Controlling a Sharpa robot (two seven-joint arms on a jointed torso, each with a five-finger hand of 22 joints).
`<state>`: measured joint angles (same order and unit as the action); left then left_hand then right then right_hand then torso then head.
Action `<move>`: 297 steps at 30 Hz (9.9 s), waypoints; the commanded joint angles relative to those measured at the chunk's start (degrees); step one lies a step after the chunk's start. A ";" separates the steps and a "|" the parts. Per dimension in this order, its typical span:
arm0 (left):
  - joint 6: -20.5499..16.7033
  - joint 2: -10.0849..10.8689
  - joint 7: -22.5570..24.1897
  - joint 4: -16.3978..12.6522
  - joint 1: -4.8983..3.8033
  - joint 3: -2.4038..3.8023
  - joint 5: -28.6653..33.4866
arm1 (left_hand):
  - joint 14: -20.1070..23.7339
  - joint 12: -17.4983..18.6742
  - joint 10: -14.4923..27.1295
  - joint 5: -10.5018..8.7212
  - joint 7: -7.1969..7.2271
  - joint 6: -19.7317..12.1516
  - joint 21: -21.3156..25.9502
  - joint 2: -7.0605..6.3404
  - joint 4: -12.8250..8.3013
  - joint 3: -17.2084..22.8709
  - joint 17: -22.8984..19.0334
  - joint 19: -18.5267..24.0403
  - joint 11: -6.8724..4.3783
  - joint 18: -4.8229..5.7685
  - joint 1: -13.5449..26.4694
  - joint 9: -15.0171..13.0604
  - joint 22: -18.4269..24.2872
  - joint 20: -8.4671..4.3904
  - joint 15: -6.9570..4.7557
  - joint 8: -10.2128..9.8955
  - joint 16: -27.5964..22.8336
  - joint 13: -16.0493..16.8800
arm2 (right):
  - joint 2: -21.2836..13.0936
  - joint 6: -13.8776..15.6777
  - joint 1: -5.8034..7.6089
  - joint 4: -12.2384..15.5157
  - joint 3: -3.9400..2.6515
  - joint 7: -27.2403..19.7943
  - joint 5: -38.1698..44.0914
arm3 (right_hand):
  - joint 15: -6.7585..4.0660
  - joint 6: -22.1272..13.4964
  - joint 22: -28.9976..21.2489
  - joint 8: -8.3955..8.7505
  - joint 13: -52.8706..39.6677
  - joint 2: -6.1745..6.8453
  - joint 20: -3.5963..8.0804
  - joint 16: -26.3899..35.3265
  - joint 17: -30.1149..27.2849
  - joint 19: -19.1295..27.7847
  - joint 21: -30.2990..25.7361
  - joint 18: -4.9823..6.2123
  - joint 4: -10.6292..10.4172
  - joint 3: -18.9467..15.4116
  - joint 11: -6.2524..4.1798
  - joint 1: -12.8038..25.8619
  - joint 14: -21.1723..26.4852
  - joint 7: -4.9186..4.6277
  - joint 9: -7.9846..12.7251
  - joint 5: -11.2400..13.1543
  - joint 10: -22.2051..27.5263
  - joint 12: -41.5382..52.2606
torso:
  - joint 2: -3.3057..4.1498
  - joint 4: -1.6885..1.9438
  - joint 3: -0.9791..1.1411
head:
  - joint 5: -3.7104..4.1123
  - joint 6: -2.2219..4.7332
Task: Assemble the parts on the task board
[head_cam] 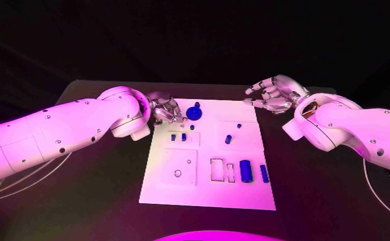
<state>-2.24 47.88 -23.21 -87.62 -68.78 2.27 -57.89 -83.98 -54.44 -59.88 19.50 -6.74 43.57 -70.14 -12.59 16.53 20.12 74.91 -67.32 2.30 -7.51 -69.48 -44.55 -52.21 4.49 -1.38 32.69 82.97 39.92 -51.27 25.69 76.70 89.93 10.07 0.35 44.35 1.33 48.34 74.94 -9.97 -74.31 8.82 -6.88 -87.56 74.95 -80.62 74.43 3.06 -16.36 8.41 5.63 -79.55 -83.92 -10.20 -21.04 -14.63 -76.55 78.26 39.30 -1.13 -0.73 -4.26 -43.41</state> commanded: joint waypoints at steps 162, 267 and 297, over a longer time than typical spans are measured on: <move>-0.39 -4.74 17.84 9.07 0.99 -3.42 -23.64 | 4.70 25.93 -1.83 -1.06 -0.34 12.80 0.99 -1.37 -7.77 11.89 -12.58 4.65 0.74 -0.97 -15.65 21.51 1.41 1.08 0.79 -10.57 -1.35 -28.14 | 0.80 1.01 -0.72 -1.29 0.06 -5.98 -4.31 | 4.69 -2.16 -51.63 -1.94 64.47 3.24 -5.38 74.96 -49.77 23.37 -67.14 7.31 1.24 12.49 3.69 1.76 19.21 -3.17 -0.41 0.22 22.24 -54.44 | 0.00 -0.01 0.05 | -0.40 -0.25; -2.32 -3.38 18.27 13.29 1.12 -3.31 -15.73 | 8.70 30.95 -0.70 -1.14 -1.65 4.42 6.46 -2.41 -7.36 10.58 -19.92 9.48 2.05 -2.36 -14.23 24.66 8.84 1.71 1.84 -18.68 -3.75 -27.04 | 0.60 -8.37 -0.96 -3.05 0.06 -1.92 12.38 | 0.43 5.28 -48.82 -2.79 70.77 3.77 -0.27 72.12 -49.35 13.90 -58.33 7.20 11.21 16.94 0.66 -3.58 5.45 -0.32 1.22 0.26 15.57 -61.09 | -0.03 -0.11 0.08 | 0.31 -0.11; -5.50 4.47 40.73 4.02 1.30 -2.24 46.91 | 22.83 31.35 3.13 -1.32 -3.87 6.25 14.85 -1.12 -8.36 10.39 -43.92 15.27 4.41 -3.03 -13.76 25.56 15.88 3.25 3.74 -17.47 -20.30 -27.18 | 5.53 -8.72 -4.01 -4.77 0.22 8.86 44.60 | -0.32 8.92 -14.12 0.28 70.43 6.00 0.94 23.60 -14.05 7.14 -20.55 4.34 13.70 21.82 0.27 2.53 -2.57 0.71 2.66 0.27 11.93 -72.64 | 0.00 0.03 -0.06 | 2.89 -0.02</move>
<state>-9.01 52.33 14.09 -83.32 -67.51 -0.03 -15.78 -61.52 -23.28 -57.12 18.17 -10.45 49.89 -55.63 -14.30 8.13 30.84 31.04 -52.39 6.76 -10.19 -83.36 -19.09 -36.41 7.77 2.36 15.41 62.99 12.82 -45.86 16.90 72.79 85.23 10.26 7.81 85.78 0.51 57.10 60.78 -9.90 -3.81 14.85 -5.95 -63.87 60.81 -73.42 53.83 7.94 -2.60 30.07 5.83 -77.58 -83.94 -9.21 -18.33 -14.63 -64.67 5.70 39.33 -1.09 -0.80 -1.47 -43.37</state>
